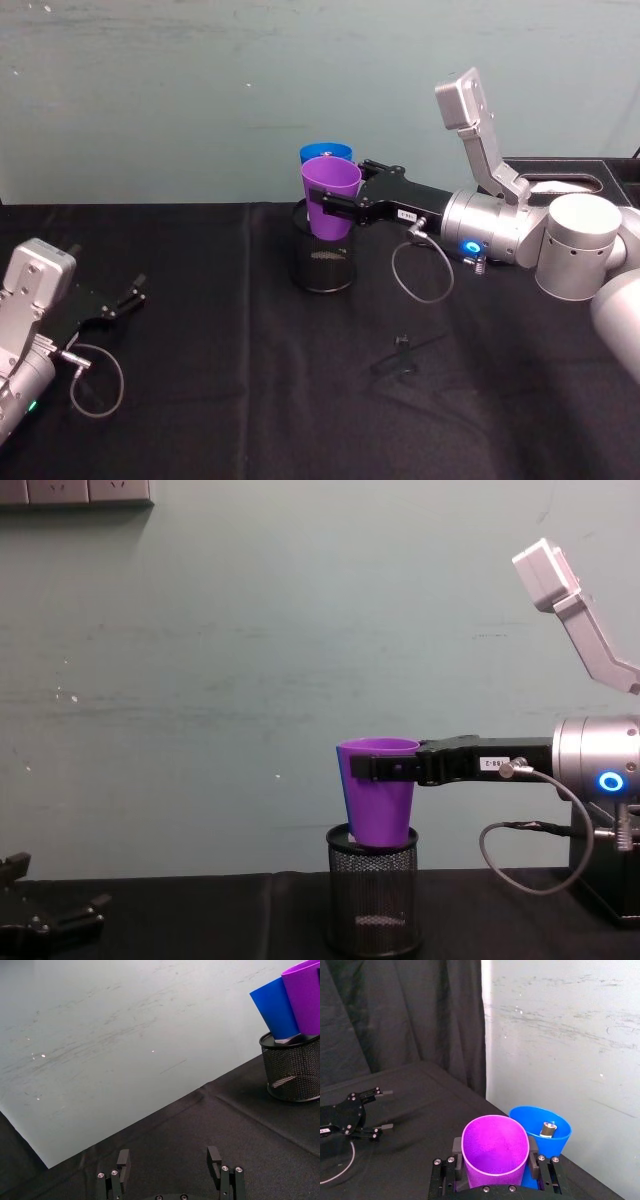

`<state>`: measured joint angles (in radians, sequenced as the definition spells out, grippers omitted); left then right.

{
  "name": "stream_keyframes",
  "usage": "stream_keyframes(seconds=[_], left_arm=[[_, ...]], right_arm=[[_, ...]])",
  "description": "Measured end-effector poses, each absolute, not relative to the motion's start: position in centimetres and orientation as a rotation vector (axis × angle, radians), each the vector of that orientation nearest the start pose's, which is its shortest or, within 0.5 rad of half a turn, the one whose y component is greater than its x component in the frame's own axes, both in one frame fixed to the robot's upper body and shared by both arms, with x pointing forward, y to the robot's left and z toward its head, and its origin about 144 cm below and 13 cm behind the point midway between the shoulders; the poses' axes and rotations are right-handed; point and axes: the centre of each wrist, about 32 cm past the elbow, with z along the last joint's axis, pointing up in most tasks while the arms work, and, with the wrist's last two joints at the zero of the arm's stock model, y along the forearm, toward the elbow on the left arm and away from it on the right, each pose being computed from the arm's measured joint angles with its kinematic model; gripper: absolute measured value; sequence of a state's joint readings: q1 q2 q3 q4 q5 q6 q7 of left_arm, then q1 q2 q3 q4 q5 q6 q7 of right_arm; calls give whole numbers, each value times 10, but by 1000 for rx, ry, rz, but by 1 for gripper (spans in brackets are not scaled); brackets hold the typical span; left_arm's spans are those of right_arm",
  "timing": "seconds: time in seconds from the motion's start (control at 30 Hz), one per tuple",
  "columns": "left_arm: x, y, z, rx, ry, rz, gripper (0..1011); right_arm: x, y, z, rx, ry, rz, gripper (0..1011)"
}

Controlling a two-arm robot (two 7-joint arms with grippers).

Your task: Pick up one cup with a gripper and tap it against the other cup.

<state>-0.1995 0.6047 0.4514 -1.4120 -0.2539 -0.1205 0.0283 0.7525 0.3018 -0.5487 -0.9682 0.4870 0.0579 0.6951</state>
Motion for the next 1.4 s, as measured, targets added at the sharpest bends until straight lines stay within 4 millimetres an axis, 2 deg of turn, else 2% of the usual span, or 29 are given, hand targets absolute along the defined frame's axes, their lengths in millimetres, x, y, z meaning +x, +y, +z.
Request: stream_keyframes(seconds=[1.4], left_arm=[[489, 310, 1140, 305, -285, 1248, 1000]], right_arm=[[638, -236, 1233, -109, 11, -633, 736]])
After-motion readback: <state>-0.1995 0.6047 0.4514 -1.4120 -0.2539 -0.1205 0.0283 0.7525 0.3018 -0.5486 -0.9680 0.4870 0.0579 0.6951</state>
